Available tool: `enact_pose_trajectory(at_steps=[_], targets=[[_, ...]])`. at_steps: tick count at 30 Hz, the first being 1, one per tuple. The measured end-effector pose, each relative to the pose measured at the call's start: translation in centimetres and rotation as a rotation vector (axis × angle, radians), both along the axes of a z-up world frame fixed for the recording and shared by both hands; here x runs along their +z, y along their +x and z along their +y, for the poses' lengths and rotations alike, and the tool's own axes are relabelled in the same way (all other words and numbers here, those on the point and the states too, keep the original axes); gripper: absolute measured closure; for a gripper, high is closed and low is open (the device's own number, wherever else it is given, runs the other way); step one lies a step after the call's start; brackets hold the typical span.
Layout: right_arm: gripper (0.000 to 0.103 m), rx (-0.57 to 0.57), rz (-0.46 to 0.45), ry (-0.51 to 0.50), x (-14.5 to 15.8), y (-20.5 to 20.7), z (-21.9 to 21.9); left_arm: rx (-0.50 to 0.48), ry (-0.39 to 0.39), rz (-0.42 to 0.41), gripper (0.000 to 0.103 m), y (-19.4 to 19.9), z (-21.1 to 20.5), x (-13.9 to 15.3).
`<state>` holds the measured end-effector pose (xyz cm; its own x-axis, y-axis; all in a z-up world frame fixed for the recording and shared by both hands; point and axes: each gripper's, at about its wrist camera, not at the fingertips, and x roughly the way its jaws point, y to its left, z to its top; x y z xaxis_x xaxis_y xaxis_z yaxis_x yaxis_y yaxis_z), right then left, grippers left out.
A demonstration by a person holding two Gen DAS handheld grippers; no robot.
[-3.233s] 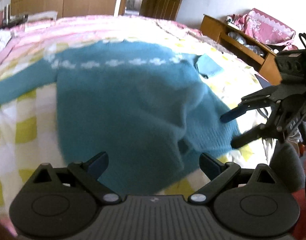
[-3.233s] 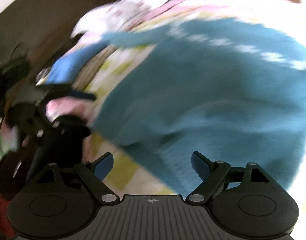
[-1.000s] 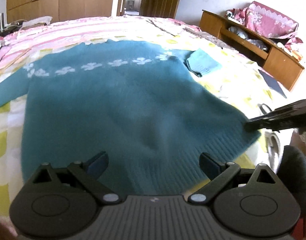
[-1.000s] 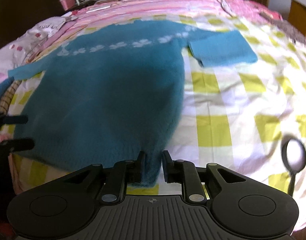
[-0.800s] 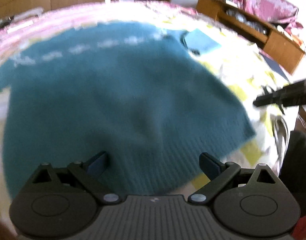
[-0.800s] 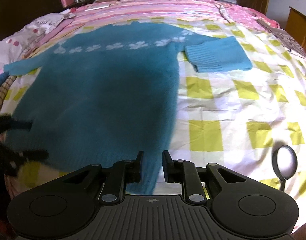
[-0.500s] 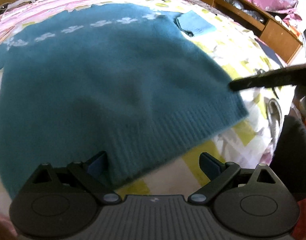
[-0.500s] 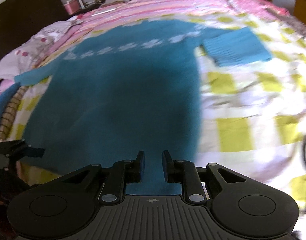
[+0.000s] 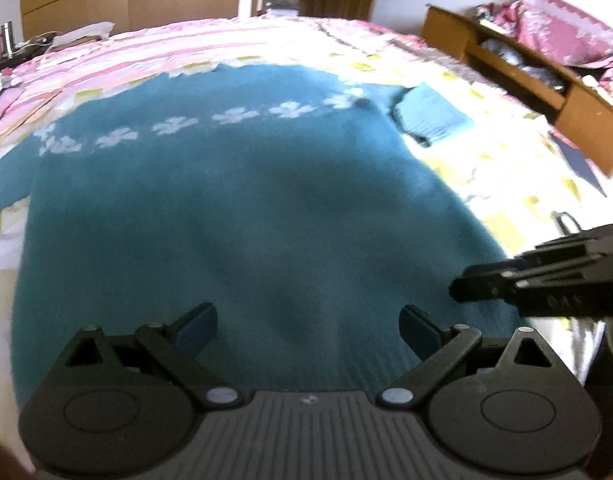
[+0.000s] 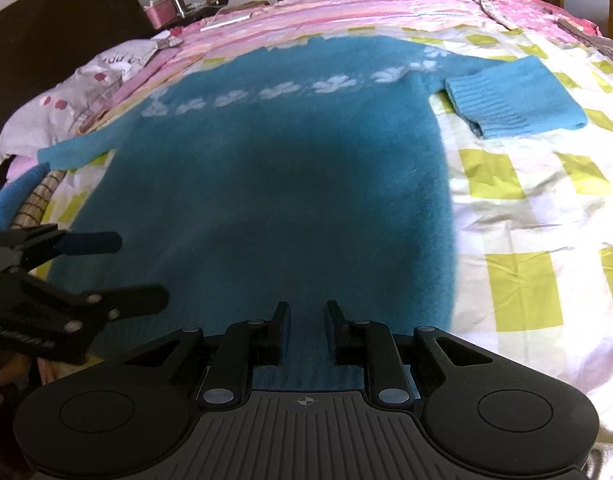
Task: Fold small clothes
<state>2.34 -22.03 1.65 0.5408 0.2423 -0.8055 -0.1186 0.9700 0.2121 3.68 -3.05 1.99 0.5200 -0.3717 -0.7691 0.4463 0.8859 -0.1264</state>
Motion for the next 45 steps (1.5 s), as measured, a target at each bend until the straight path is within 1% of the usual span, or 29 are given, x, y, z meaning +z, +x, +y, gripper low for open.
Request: enact_pose_trajectory(at_steps=[4,7,12,16,19,31,36,45], targets=[[0.082,0.011,0.003,-0.028,-0.9,0.2,0.7,0.024,0.052,-0.008,0.002,0.4,-0.6,-1.0],[0.081,0.014,-0.006,-0.030,-0.7,0.3,0.9,0.041,0.049,-0.003,0.002,0.5,-0.6,-1.1],[0.081,0.014,-0.021,-0.029,-0.4,0.6,1.2,0.082,0.045,-0.017,0.002,1.1,-0.7,-1.0],[0.081,0.012,-0.035,-0.030,-0.2,1.0,1.4,0.107,0.076,-0.046,0.002,1.5,-1.3,-0.8],[0.081,0.007,-0.048,-0.033,0.0,1.4,1.3,0.115,0.085,-0.060,0.002,1.8,-1.7,-0.7],[0.080,-0.003,-0.102,-0.061,0.5,3.4,1.1,0.126,0.082,-0.073,0.001,3.4,-3.2,-0.1],[0.079,-0.032,-0.125,-0.078,0.3,4.4,0.3,0.119,0.075,-0.064,0.001,4.4,-4.1,-0.2],[0.078,-0.079,-0.135,-0.089,-0.3,5.7,-1.9,0.095,0.071,-0.037,0.001,6.0,-5.9,-1.1]])
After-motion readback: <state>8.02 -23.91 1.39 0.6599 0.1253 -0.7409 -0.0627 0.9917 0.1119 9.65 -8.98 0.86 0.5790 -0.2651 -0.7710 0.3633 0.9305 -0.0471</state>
